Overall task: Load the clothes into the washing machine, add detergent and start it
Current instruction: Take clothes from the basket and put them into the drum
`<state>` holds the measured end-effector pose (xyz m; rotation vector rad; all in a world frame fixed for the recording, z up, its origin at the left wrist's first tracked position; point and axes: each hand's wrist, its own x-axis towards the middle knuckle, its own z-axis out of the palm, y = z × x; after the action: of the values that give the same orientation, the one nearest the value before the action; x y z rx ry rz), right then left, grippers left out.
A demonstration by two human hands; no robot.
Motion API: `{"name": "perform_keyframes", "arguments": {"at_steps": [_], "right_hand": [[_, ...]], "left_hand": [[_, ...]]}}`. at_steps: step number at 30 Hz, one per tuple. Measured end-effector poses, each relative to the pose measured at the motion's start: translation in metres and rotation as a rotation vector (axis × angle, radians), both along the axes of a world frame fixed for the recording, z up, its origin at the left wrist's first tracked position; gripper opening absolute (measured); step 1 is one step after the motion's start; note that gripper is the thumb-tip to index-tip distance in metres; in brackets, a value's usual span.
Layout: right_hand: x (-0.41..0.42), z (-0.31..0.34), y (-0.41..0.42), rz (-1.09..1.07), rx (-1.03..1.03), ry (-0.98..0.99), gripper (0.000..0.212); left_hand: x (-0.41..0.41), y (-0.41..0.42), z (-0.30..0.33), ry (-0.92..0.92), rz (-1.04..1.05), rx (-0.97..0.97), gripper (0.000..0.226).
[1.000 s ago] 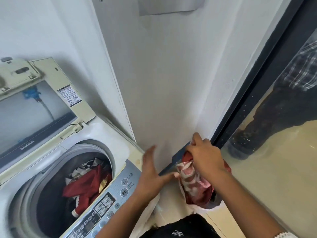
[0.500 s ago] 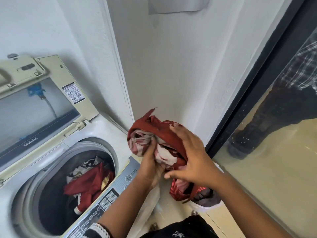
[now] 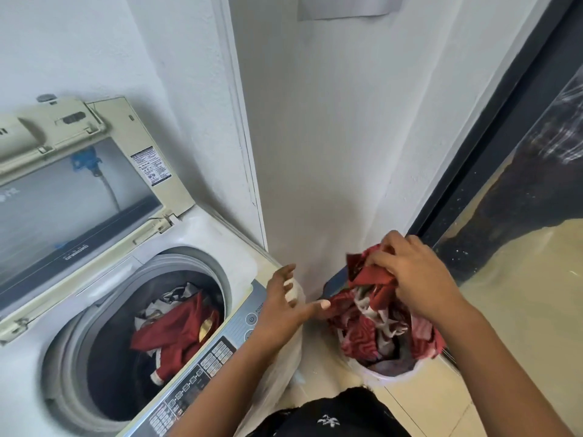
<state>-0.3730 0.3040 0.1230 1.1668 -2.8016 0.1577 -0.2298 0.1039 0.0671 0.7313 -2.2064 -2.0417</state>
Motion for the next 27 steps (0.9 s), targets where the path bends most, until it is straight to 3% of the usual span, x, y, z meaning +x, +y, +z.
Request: {"name": "perform_keyframes", "arguments": {"at_steps": [2,5,8,10,12,15,17,19,23,26,27], "right_hand": [[0.011,0.011,-0.017,0.132,-0.031,-0.105,0.068],[0.038,0.025,-0.054,0.241,-0.243,-0.269,0.079],[0.052,0.03,-0.075,0.319,-0.493,-0.259,0.082],[0.053,0.033,-0.074,0.325,-0.744,-0.39,0.077],[0.05,0.027,-0.064,0.296,-0.895,-0.511,0.077],[0.04,0.007,-0.048,0.187,-0.815,-0.732,0.102],[0.037,-0.006,-0.043,0.161,-0.757,-0.885,0.117],[0.046,-0.013,-0.051,0.188,-0.733,-0.984,0.119],[0.069,-0.035,-0.076,-0.048,-1.125,-1.121,0.09],[0.063,-0.039,-0.071,-0.224,-1.205,-0.932,0.066],[0.058,-0.033,-0.065,-0.234,-1.158,-0.826,0.065]], "left_hand": [[-0.006,0.002,0.006,0.085,-0.139,-0.078,0.101],[-0.016,0.009,0.009,0.136,-0.342,-0.117,0.101],[-0.018,0.01,0.01,0.185,-0.22,-0.07,0.079],[-0.013,0.007,0.014,0.222,-0.07,0.117,0.068],[-0.009,0.005,0.023,0.279,0.084,0.435,0.045],[-0.006,-0.017,0.031,0.388,0.213,0.751,0.027],[-0.004,-0.034,0.039,0.478,0.245,0.872,0.03],[-0.004,-0.038,0.045,0.486,0.219,0.937,0.039],[-0.005,-0.013,0.038,0.296,0.146,0.912,0.074],[-0.001,-0.004,0.027,0.186,0.171,0.658,0.042],[0.003,-0.005,0.026,0.15,0.169,0.504,0.045]]}}
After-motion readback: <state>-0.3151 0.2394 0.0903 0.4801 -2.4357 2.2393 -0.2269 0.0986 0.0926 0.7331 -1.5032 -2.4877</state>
